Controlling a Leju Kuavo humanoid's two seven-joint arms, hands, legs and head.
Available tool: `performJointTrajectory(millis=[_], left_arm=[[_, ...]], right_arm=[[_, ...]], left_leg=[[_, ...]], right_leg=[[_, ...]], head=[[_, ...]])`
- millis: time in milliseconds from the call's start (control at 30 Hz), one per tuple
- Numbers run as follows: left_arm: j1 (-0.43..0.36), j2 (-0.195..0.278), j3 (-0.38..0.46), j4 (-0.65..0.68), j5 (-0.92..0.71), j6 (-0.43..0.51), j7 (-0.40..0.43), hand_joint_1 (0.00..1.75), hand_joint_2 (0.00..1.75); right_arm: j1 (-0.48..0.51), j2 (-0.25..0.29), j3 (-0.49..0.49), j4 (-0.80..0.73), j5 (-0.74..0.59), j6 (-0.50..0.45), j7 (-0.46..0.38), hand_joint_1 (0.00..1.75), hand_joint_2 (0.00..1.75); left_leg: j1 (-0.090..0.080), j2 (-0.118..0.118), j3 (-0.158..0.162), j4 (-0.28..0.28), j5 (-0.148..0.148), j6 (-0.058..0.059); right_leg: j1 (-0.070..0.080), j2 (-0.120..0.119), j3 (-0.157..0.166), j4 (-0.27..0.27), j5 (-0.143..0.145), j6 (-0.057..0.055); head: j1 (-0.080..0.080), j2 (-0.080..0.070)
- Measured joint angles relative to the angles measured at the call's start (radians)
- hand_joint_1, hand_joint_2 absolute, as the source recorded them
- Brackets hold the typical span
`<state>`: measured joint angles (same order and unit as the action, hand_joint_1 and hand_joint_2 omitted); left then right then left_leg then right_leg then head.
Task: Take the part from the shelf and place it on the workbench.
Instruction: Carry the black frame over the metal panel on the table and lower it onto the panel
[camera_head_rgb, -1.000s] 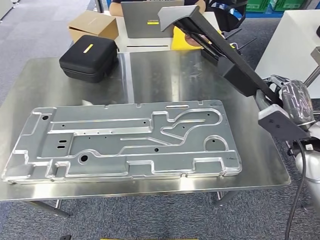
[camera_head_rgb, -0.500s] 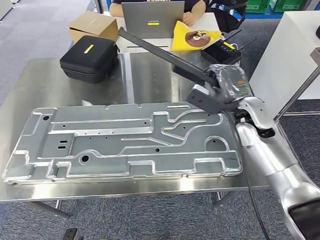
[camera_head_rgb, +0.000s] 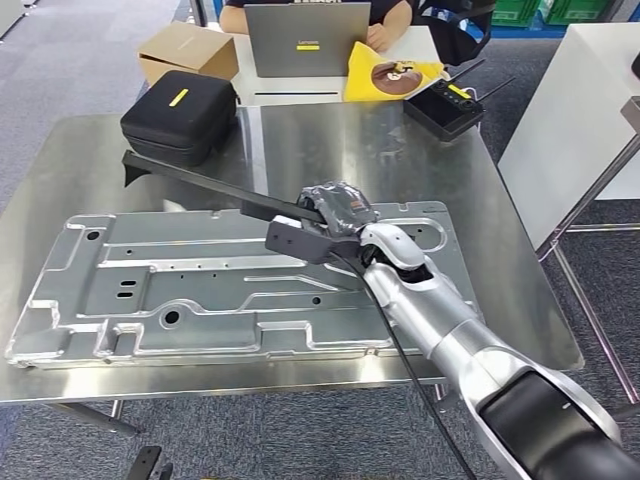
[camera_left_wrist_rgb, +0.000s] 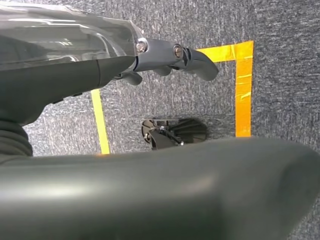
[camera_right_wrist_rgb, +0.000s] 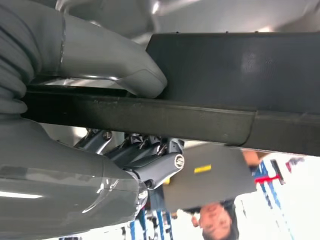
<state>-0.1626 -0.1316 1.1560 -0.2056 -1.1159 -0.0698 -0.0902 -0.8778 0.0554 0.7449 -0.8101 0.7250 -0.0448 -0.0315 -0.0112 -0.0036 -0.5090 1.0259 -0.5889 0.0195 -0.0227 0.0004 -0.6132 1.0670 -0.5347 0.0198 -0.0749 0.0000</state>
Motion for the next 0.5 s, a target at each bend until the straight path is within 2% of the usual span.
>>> performJointTrajectory(millis=[200, 500], left_arm=[[0.0, -0.001, -0.01, 0.0, 0.0, 0.0, -0.001, 0.0, 1.75], [0.001, -0.001, -0.014, 0.0, 0.009, -0.008, -0.035, 0.0, 1.75]], right_arm=[[-0.022, 0.041, 0.035, 0.103, -0.013, 0.002, -0.011, 1.75, 1.75], [-0.051, 0.049, 0.064, 0.209, -0.019, 0.018, -0.025, 1.75, 1.75]], left_leg=[[0.0, 0.001, 0.007, 0.0, -0.002, -0.003], [0.0, 0.0, 0.016, 0.0, -0.002, -0.003]], right_leg=[[0.0, 0.001, 0.007, -0.002, 0.0, 0.0], [0.0, 0.001, 0.019, -0.004, 0.0, 0.0]], head=[[0.0, 0.0], [0.0, 0.0]])
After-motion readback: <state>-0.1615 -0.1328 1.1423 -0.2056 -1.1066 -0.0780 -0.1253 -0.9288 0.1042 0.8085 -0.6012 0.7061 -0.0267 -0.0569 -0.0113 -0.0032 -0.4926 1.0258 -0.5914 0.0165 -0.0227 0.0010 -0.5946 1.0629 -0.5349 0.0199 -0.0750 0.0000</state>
